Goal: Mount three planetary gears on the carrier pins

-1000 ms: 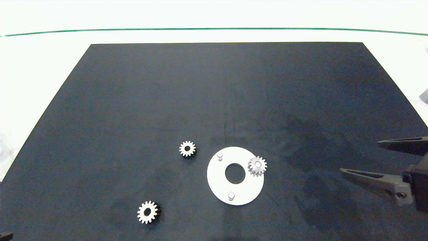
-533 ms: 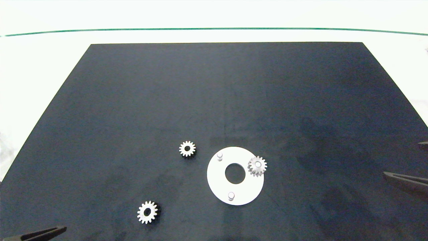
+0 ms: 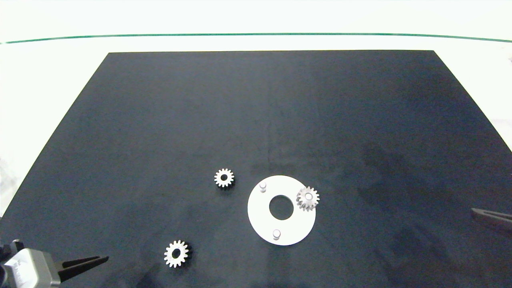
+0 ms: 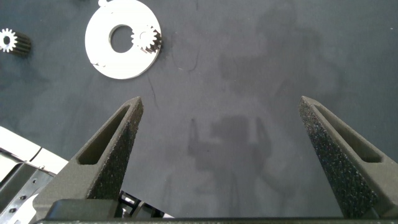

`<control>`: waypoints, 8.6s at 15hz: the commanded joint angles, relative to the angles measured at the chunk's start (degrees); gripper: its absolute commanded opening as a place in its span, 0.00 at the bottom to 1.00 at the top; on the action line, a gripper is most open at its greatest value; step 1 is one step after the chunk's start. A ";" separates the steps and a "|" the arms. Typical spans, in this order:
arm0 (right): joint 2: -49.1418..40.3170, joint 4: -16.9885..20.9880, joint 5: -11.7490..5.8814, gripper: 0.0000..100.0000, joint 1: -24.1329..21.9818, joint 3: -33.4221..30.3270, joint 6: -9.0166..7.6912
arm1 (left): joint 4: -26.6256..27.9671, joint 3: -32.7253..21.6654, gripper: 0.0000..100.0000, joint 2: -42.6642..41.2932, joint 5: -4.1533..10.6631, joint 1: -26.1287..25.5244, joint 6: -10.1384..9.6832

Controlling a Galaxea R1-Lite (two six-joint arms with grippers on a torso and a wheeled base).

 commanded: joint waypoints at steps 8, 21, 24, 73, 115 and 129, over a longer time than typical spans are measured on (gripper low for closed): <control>-2.57 0.21 -0.12 1.00 -0.06 0.52 0.00 | -14.01 1.74 1.00 17.23 0.24 -3.33 -1.87; -3.63 0.21 -0.03 1.00 -0.06 1.75 0.09 | -29.57 5.87 1.00 26.28 2.70 -3.68 1.30; -3.80 0.21 -0.03 1.00 -0.06 1.83 0.18 | -31.06 5.87 1.00 28.04 2.97 -3.68 1.30; -4.59 0.21 -0.03 1.00 -0.06 2.36 0.44 | -38.62 6.57 0.28 35.60 5.87 -6.93 1.47; -14.52 4.26 -0.12 1.00 -2.17 3.15 2.29 | -14.19 -29.55 0.25 48.25 22.48 -30.93 3.67; -16.02 4.61 -0.12 1.00 -2.17 2.89 2.29 | -14.63 -34.65 0.25 54.23 22.48 -31.37 4.37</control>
